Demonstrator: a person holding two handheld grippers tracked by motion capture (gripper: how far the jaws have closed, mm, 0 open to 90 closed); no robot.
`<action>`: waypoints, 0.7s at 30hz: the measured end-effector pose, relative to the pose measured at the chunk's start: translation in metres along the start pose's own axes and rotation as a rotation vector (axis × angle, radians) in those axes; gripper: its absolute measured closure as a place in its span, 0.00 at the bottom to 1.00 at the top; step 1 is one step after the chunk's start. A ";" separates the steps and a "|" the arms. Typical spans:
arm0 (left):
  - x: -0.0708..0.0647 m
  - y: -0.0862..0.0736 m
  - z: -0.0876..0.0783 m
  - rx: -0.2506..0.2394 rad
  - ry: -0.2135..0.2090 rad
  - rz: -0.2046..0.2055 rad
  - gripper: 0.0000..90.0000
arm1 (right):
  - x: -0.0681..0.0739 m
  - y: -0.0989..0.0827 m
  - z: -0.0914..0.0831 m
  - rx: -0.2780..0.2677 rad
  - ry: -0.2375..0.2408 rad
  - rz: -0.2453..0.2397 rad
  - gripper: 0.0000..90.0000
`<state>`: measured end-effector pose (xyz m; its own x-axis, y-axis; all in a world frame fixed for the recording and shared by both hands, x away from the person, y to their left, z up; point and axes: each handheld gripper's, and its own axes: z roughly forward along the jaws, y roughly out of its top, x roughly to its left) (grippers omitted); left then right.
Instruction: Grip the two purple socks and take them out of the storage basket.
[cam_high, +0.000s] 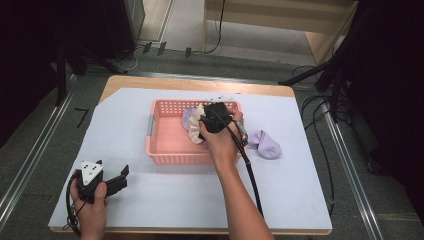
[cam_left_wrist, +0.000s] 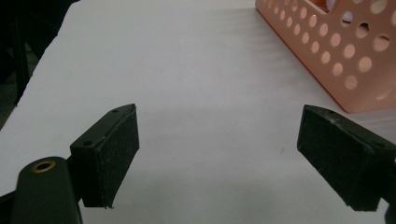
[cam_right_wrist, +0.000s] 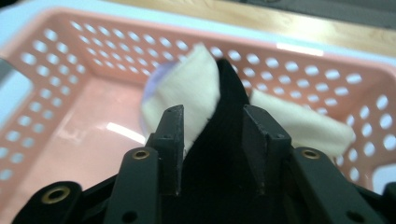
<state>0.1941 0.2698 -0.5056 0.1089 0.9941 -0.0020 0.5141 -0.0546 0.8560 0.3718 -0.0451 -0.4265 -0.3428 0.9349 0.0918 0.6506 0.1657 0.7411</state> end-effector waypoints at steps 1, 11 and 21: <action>0.000 0.000 0.000 0.004 0.001 0.000 0.16 | 0.005 0.003 0.000 -0.002 0.033 -0.012 0.67; 0.001 0.000 0.000 -0.003 -0.008 -0.009 0.16 | 0.008 -0.005 0.009 0.167 0.098 -0.034 0.80; 0.000 0.000 0.000 0.000 0.001 0.000 0.16 | -0.010 -0.024 0.012 0.207 0.073 -0.018 0.52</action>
<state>0.1943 0.2693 -0.5058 0.1084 0.9941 -0.0014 0.5140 -0.0548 0.8560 0.3679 -0.0547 -0.4536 -0.3984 0.9075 0.1333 0.7670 0.2499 0.5910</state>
